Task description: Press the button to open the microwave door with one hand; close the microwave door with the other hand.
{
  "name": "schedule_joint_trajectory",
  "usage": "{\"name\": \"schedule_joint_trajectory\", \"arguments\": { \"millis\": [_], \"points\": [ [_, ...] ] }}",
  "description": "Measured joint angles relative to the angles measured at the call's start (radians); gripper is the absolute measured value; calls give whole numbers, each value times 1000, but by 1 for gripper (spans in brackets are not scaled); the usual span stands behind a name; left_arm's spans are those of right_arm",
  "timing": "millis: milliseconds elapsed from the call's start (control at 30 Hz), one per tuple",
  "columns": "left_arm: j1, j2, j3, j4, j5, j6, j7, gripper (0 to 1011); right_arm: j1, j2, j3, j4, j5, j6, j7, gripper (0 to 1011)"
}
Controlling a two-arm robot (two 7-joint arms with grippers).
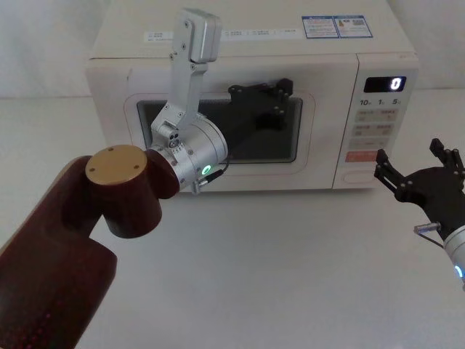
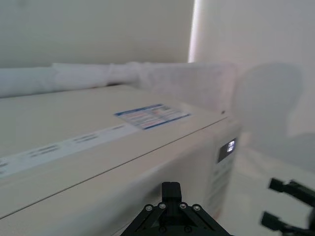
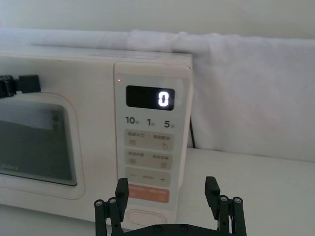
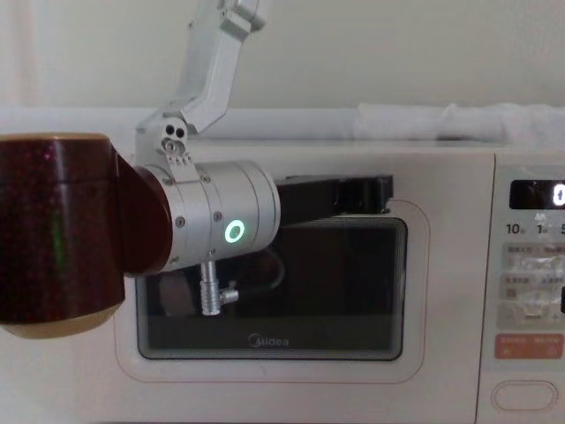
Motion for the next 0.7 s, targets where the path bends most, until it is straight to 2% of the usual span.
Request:
{"name": "schedule_joint_trajectory", "arguments": {
  "millis": [167,400,567,700],
  "points": [
    [35,14,-8,-58,-42,9,-25,0,0,0,0,0,0,0,0,1002],
    [115,72,-22,-168,-79,15,-15,0,0,0,0,0,0,0,0,1002],
    [158,104,-34,-217,-80,2,11,0,0,0,0,0,0,0,0,1002],
    [193,128,-51,-247,-54,-31,44,0,0,0,0,0,0,0,0,1002]
  ]
}}
